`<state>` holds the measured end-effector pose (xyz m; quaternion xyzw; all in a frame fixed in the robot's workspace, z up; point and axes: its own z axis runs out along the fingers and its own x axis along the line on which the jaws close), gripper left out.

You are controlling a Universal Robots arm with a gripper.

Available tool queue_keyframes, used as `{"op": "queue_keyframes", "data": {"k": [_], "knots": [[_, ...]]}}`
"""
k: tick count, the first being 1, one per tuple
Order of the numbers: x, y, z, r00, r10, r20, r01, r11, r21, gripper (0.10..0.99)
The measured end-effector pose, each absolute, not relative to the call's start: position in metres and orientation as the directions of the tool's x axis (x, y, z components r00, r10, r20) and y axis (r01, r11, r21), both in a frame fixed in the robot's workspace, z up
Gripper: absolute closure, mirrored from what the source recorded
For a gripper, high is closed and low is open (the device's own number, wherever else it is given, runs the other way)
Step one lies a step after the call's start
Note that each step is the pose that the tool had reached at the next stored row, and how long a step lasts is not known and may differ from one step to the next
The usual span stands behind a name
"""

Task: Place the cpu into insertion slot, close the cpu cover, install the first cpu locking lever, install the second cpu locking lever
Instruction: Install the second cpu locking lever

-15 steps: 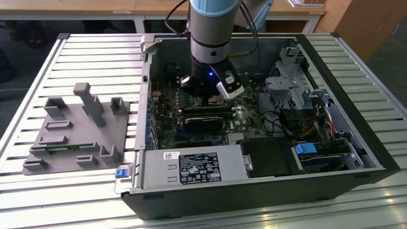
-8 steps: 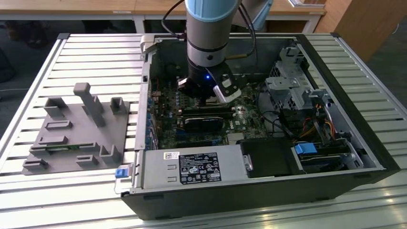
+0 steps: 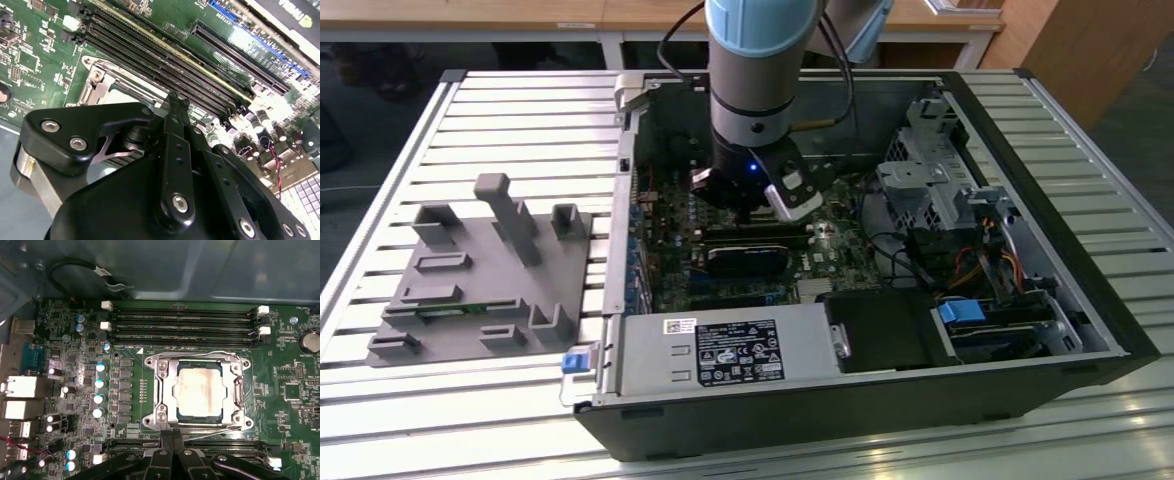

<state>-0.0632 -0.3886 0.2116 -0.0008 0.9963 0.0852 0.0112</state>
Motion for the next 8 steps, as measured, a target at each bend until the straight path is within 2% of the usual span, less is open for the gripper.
{"op": "queue_keyframes", "data": {"k": [8], "knots": [[-0.0681, -0.3978, 0.2107, -1.000, 0.001, -0.022, -0.003, 0.980, 0.201, 0.976]]}}
